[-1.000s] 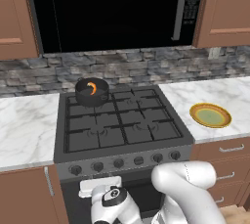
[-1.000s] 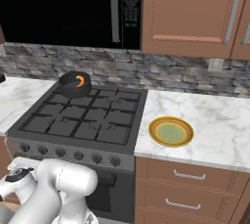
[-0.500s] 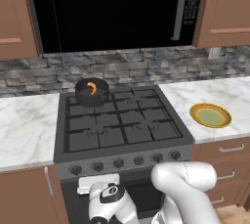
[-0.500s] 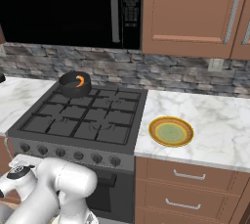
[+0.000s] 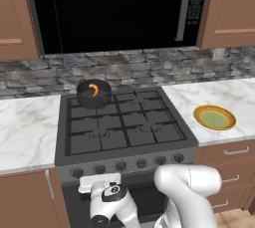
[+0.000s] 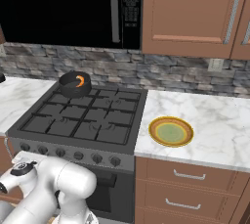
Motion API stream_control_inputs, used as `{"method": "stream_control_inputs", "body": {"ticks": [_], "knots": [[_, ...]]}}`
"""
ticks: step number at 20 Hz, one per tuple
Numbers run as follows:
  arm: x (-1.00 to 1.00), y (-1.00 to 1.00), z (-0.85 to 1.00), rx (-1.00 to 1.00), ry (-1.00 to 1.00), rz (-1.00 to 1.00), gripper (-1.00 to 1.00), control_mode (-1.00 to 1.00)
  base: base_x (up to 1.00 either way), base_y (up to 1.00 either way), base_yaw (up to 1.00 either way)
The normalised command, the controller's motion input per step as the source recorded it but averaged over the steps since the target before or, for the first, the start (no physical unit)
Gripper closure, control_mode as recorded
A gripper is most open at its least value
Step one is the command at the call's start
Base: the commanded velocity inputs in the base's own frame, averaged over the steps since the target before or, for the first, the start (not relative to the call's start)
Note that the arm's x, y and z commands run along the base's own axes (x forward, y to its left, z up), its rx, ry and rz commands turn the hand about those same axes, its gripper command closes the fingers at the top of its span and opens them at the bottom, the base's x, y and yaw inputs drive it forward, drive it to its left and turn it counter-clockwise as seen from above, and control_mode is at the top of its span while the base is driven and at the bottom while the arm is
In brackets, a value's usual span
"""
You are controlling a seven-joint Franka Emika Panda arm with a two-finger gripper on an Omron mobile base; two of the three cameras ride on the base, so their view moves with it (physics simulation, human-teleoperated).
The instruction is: Retrieve the frozen meat and place it in the pot on a burner. Then turn the burner on.
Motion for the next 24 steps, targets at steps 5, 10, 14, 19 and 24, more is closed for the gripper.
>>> {"method": "stream_control_inputs", "body": {"ticks": [5, 10, 14, 19, 24], "knots": [[0.01, 0.04, -0.13, 0.0, -0.03, 0.0, -1.0, -1.0, 0.0, 0.0, 0.0], [0.01, 0.0, -0.15, 0.0, 0.0, 0.0, -1.0, -1.0, 0.0, 0.0, 0.0], [0.04, 0.0, -0.12, 0.0, 0.0, 0.0, -1.0, -1.0, 0.0, 0.0, 0.0], [0.05, 0.0, -0.1, 0.0, 0.0, 0.0, -1.0, -1.0, 0.0, 0.0, 0.0], [0.06, 0.0, -0.09, 0.0, 0.0, 0.0, -1.0, -1.0, 0.0, 0.0, 0.0]]}}
